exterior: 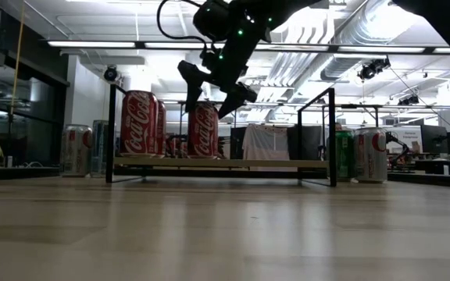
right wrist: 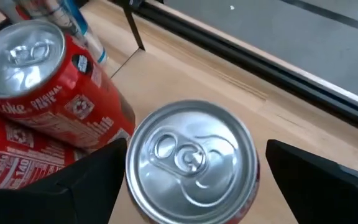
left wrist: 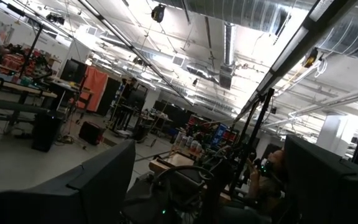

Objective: Place canned beverage on shelf
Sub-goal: Put the red soda can on the shelf aligned with the other red soda cans

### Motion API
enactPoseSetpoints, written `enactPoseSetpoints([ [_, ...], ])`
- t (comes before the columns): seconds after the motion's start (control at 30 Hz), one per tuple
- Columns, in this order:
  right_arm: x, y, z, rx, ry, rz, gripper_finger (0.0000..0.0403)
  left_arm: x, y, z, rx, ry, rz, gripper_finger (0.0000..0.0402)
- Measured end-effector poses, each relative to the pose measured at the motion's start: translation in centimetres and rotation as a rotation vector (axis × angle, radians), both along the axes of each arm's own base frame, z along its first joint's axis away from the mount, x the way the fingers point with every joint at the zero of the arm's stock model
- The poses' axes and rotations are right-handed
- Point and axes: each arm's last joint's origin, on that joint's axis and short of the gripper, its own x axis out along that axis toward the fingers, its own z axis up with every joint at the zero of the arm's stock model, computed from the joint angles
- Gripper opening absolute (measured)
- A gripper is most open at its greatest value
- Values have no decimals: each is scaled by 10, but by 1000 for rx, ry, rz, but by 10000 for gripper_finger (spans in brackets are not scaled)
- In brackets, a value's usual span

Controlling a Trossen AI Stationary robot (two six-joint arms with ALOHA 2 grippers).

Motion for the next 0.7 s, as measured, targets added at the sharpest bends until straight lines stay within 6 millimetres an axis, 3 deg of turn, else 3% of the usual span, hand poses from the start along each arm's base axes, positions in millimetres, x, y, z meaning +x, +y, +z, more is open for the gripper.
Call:
enactPoseSetpoints([
  [0.27, -8, -12, 28, -53, -79, 18, 369, 0, 0, 0, -1, 5, 0, 330],
  [0.5, -45, -18, 80, -122, -62, 98, 369, 1, 0, -3, -3, 33, 0, 330],
  [0.7, -80, -8, 102, -90, 58, 105, 369, 1, 0, -4, -3, 41, 0, 330],
])
